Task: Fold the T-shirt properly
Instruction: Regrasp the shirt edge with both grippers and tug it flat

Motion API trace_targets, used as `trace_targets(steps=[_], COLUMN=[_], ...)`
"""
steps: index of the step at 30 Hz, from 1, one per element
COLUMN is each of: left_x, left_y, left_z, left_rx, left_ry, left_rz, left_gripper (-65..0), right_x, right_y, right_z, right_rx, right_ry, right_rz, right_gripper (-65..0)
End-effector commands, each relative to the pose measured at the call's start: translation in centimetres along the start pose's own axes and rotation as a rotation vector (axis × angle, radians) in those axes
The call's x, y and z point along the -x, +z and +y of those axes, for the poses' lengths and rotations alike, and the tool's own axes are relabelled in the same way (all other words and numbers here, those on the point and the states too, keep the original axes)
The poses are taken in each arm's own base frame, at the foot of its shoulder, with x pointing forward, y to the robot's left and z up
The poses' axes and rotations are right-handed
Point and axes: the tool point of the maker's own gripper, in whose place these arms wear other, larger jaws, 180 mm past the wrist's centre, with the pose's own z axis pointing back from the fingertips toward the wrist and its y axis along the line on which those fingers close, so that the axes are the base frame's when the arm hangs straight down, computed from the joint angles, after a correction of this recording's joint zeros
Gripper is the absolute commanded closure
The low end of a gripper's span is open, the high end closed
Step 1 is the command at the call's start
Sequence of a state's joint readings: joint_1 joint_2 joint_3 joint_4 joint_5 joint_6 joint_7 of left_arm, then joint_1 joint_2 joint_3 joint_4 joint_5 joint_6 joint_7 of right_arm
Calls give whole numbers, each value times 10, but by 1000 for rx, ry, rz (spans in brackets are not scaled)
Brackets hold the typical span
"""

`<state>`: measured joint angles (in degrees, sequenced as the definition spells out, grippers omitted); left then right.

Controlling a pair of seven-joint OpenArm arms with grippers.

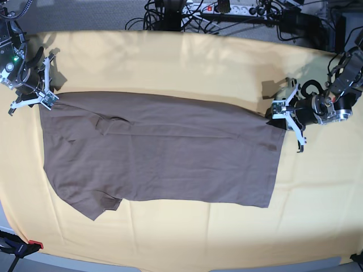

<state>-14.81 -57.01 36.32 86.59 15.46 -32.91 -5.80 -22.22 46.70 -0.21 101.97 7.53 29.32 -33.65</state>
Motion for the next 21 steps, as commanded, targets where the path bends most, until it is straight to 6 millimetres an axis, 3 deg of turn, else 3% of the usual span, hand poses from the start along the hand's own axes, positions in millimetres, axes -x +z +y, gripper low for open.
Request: trace_targets(steps=[1, 5, 7, 8, 18, 21], left_x=[13, 4, 0, -2, 0, -4], left_y=[9, 15, 20, 23, 57, 65], left_z=[9, 13, 12, 13, 16, 16], left_rx=[-7, -15, -6, -6, 6, 10], left_ry=[-29, -46, -45, -52, -138, -132], left_rz=[61, 42, 30, 27, 63, 54], left_gripper=[0, 0, 0, 0, 0, 0], right_x=[-1, 0, 1, 2, 7, 7], right_y=[4, 5, 5, 5, 15, 24], right_z=[-10, -16, -18, -19, -15, -23], right_rx=[19, 46, 59, 66, 32, 48], right_ry=[14, 9, 16, 26, 76, 104], right_rz=[-3, 3, 11, 18, 100, 131], right_gripper=[-142, -113, -9, 0, 0, 0])
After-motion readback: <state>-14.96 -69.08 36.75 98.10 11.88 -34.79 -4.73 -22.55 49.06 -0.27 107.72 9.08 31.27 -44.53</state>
